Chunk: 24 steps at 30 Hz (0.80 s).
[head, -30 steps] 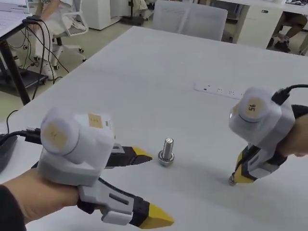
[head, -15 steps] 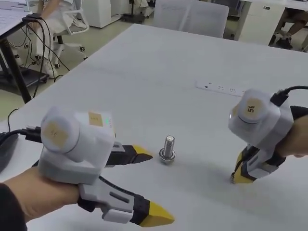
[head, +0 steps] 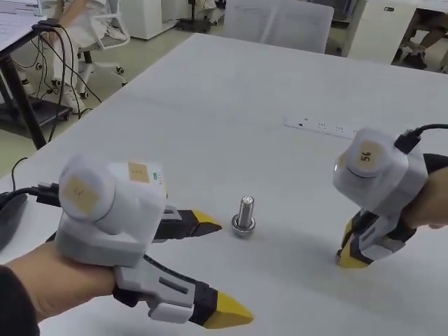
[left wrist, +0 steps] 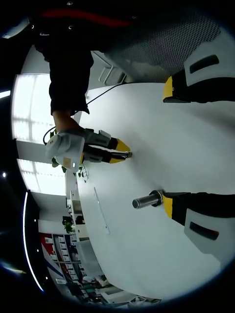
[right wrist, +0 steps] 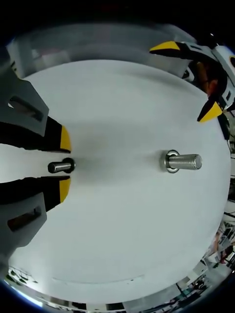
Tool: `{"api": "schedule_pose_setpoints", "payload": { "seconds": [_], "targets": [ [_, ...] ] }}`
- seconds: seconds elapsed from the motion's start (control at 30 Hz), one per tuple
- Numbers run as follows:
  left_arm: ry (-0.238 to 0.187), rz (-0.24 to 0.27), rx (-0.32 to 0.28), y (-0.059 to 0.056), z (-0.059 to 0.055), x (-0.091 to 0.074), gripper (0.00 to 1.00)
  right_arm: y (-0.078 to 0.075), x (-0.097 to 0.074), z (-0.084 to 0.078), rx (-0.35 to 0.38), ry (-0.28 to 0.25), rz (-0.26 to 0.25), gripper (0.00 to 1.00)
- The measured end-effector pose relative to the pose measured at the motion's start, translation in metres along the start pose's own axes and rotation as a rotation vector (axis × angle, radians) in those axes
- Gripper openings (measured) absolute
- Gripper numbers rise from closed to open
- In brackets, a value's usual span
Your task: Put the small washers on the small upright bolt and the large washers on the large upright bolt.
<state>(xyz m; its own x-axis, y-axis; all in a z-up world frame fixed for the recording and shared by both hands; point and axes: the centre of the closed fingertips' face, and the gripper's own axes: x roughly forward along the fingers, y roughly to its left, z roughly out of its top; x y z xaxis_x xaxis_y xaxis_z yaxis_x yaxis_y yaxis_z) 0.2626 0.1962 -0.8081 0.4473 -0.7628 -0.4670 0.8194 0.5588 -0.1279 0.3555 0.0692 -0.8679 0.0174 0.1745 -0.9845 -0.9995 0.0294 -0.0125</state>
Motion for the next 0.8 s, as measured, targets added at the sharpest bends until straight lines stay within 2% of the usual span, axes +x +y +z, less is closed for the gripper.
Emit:
{"api": "schedule_pose_setpoints", "payload": {
  "seconds": [0.43,0.7,0.8],
  "targets": [
    [0.001,-0.001,0.001,0.001,0.002,0.003,0.74,-0.002,0.002,-0.003,0.03,-0.023,0.016,0.44],
    [0.004,-0.004,0.003,0.001,0.002,0.005,0.74,0.002,0.004,-0.011,0.077,-0.041,0.043,0.64],
    [0.006,-0.006,0.004,0.001,0.002,0.005,0.74,0.002,0.003,-0.009,0.085,-0.078,0.03,0.76]
  ]
}}
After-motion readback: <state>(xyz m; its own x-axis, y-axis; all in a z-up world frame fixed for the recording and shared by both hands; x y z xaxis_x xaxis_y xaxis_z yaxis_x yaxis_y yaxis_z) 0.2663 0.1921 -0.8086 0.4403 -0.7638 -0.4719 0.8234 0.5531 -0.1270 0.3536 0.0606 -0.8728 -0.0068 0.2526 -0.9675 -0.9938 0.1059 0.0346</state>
